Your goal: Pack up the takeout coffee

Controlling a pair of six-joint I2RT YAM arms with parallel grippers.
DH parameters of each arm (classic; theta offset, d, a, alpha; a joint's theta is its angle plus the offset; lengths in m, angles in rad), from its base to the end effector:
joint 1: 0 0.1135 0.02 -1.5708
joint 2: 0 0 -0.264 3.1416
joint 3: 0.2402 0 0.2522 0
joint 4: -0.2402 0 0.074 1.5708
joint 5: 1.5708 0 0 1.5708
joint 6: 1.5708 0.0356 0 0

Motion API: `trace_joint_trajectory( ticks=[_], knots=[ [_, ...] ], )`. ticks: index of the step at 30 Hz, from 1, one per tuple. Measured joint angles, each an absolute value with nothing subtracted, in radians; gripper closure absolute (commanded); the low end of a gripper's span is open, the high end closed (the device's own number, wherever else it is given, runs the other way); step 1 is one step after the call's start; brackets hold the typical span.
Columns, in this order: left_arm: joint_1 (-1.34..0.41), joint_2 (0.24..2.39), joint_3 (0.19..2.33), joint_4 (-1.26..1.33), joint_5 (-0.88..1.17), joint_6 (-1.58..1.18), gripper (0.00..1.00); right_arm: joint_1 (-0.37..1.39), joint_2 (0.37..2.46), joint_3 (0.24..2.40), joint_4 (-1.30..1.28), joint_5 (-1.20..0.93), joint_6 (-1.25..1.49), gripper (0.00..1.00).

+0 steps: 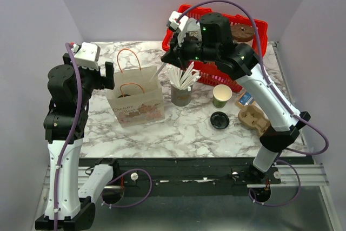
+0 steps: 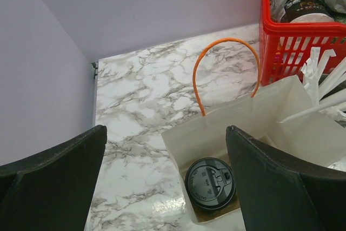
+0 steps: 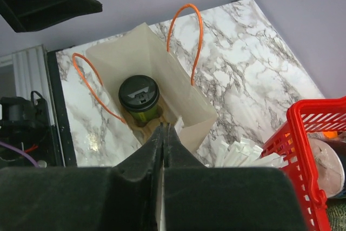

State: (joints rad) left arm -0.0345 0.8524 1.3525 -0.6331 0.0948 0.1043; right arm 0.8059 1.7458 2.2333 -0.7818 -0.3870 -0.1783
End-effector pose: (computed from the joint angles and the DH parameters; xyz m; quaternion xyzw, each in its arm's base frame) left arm 0.1407 -0.0082 0.4679 0.0833 0.7477 -0.0127 0.6587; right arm 0.2373 0.2666 0.5102 -0.4734 0.6405 0.3274 0.5085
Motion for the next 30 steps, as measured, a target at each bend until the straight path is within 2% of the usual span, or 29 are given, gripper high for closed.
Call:
trace_joint_trajectory(
  ticks=[1, 2, 5, 15, 19, 21, 22, 30],
  knots=[
    [-0.034, 0.852, 1.349, -0.633, 0.096, 0.104, 0.01, 0.808, 1.748, 2.230, -0.783, -0.383, -0.181, 0.75],
    [-0.034, 0.851, 1.348, -0.633, 0.097, 0.104, 0.01, 0.811, 1.752, 2.228, -0.785, -0.378, -0.184, 0.64],
    [-0.034, 0.852, 1.345, -0.633, 0.099, 0.105, 0.01, 0.811, 1.760, 2.224, -0.789, -0.369, -0.186, 0.53],
    [-0.033, 0.854, 1.345, -0.633, 0.099, 0.108, 0.01, 0.812, 1.751, 2.224, -0.783, -0.321, -0.224, 0.44],
    [-0.026, 0.856, 1.345, -0.633, 0.096, 0.106, 0.01, 0.803, 1.651, 2.075, -0.775, -0.268, -0.275, 0.36],
    [-0.025, 0.859, 1.345, -0.631, 0.082, 0.101, 0.01, 0.788, 1.593, 1.999, -0.778, -0.239, -0.295, 0.15],
    [-0.025, 0.862, 1.345, -0.629, 0.075, 0.098, 0.01, 0.775, 1.567, 1.966, -0.782, -0.228, -0.297, 0.01],
    [-0.015, 0.920, 1.345, -0.622, 0.035, 0.065, 0.01, 0.538, 1.473, 1.843, -0.740, -0.037, -0.234, 0.00]
  ],
)
